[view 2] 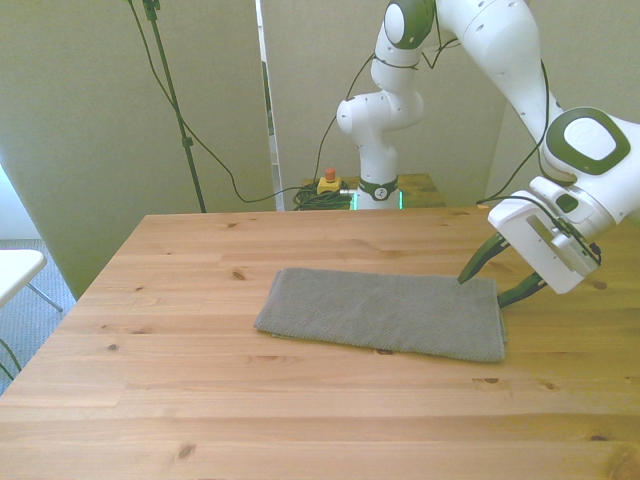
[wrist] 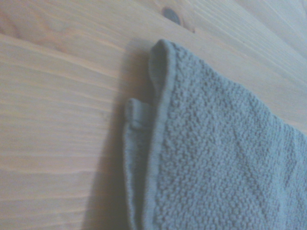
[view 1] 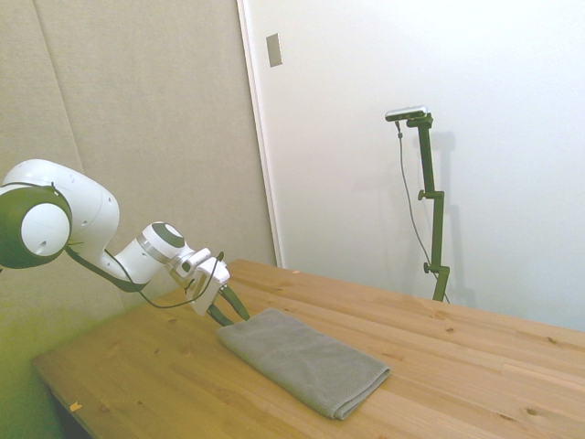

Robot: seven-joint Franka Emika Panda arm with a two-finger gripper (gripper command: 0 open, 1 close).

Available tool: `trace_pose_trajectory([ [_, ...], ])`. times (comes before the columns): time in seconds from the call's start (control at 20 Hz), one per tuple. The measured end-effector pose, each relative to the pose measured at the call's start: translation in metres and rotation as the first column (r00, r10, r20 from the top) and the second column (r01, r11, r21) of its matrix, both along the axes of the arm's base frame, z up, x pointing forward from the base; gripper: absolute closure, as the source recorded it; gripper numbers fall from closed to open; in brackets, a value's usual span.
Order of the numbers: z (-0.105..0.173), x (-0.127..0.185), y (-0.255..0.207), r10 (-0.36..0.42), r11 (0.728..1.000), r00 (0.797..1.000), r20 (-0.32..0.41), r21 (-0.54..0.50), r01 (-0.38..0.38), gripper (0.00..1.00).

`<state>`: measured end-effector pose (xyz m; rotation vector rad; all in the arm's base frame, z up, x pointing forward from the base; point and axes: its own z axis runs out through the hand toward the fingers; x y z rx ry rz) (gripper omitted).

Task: Fold the towel

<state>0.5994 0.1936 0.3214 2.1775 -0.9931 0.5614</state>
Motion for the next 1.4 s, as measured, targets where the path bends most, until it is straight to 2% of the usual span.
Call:
trace_pose_trajectory([
  [0.85,-0.013,0.006,-0.013,-0.002,1.0,1.0,-0.024,0.003,0.002,1.0],
  [1.4,-0.018,0.0,-0.007,0.04,0.999,0.999,-0.022,0.036,-0.039,1.0],
])
